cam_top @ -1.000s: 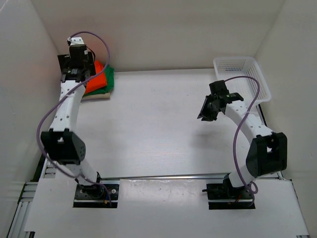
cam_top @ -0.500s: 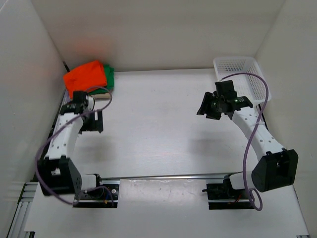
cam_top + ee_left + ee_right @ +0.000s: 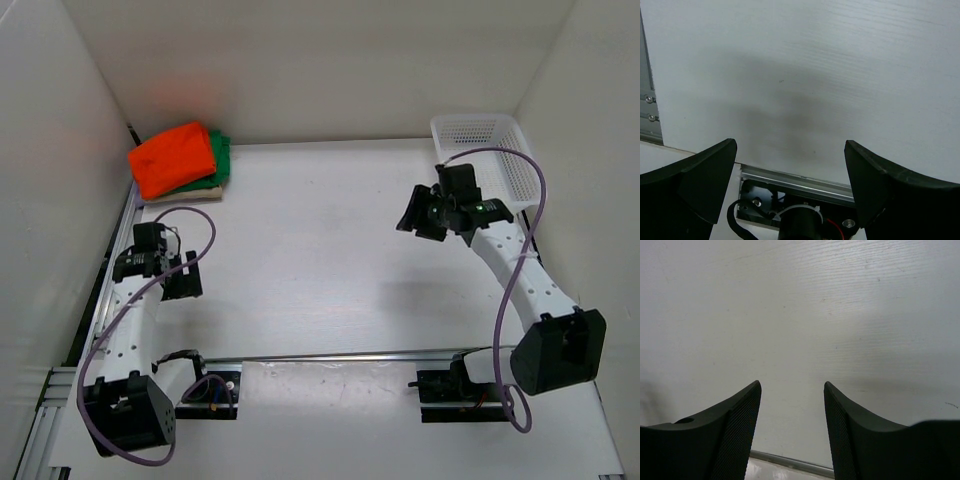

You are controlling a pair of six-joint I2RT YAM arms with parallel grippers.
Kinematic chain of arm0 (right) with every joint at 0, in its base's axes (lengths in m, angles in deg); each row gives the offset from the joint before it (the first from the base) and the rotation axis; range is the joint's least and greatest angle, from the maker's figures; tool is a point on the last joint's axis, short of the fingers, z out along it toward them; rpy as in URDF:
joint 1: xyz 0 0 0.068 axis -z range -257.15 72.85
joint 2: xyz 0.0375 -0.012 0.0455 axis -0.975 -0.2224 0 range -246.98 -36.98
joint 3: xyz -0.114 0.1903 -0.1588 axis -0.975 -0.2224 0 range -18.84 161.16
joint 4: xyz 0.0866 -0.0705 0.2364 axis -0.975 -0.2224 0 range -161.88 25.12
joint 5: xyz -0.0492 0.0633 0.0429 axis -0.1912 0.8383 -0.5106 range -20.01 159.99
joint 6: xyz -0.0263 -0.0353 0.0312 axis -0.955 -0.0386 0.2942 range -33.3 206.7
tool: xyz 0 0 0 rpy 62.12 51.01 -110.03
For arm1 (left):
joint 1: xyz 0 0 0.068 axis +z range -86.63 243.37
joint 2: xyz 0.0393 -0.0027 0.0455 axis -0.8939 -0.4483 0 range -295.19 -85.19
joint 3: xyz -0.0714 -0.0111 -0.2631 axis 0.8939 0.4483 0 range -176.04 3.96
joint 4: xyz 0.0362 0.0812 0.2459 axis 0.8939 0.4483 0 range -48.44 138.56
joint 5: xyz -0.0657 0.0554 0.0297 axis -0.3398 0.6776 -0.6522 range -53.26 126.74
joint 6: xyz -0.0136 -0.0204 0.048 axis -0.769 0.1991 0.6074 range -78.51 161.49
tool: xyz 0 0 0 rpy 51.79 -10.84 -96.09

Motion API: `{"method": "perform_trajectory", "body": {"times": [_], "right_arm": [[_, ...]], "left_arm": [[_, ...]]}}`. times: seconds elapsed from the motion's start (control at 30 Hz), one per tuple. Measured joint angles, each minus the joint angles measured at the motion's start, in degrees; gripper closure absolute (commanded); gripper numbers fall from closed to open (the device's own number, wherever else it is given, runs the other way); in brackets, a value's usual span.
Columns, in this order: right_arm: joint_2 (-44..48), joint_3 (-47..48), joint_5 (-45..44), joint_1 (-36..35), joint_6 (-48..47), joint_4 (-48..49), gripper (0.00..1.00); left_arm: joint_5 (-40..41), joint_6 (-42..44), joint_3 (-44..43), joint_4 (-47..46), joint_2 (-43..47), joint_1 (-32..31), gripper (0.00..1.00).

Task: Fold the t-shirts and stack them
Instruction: Put the neatly folded tshirt into the corner of the board with the left arm

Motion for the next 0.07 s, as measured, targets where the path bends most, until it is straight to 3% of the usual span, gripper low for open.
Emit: {"method": "perform_trajectory", "body": {"times": [0.07], "right_arm": [[-0.3, 0.0, 0.5, 0.0, 0.1, 0.5, 0.42]], "left_arm": [[-0.2, 0.0, 0.0, -0.2, 0.0, 0.1, 0.00]]}}
